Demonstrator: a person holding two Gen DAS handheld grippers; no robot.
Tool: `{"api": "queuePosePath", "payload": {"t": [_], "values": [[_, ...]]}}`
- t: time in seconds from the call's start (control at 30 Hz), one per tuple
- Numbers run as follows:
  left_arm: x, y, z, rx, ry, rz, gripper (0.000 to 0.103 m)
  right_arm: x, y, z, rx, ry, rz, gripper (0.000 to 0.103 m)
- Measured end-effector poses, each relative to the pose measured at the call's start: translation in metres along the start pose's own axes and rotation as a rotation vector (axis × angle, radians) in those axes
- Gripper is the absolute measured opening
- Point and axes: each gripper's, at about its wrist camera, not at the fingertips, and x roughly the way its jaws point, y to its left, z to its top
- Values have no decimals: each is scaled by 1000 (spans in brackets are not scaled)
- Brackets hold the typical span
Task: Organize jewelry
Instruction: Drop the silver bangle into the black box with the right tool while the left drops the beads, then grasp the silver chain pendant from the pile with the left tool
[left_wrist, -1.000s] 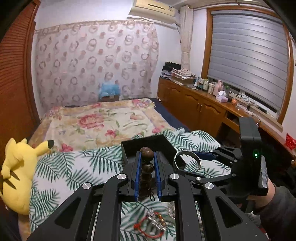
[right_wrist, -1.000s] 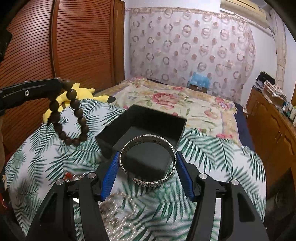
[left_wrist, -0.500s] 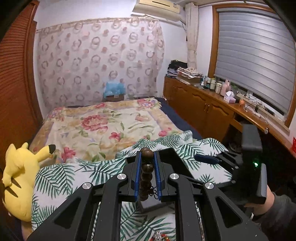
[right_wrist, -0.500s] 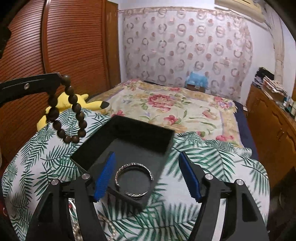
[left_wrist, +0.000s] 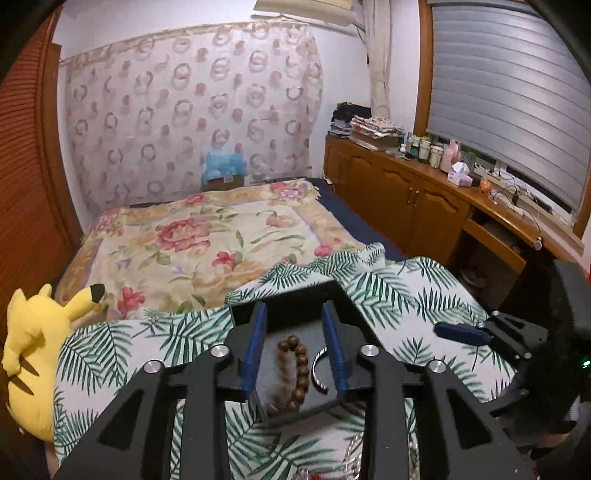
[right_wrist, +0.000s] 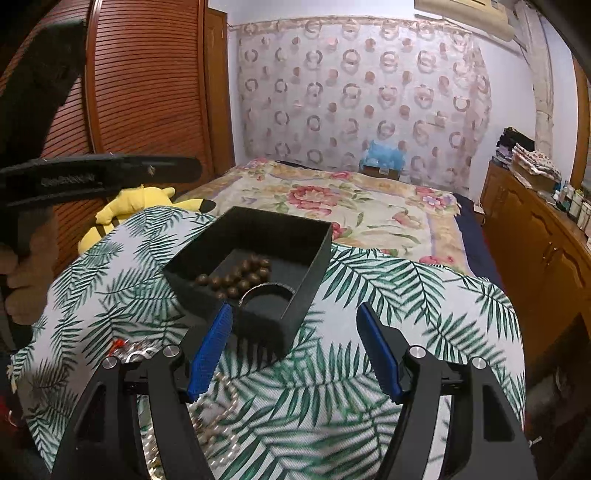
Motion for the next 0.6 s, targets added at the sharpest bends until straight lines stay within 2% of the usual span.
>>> {"api": "queuePosePath", "payload": {"t": [0.37, 0.6], "values": [[-28, 8, -58, -29, 46, -25, 44, -38, 24, -49, 65, -4, 28, 72], [-40, 12, -97, -81, 76, -51, 46, -47, 40, -76, 71, 19, 15, 72]]}}
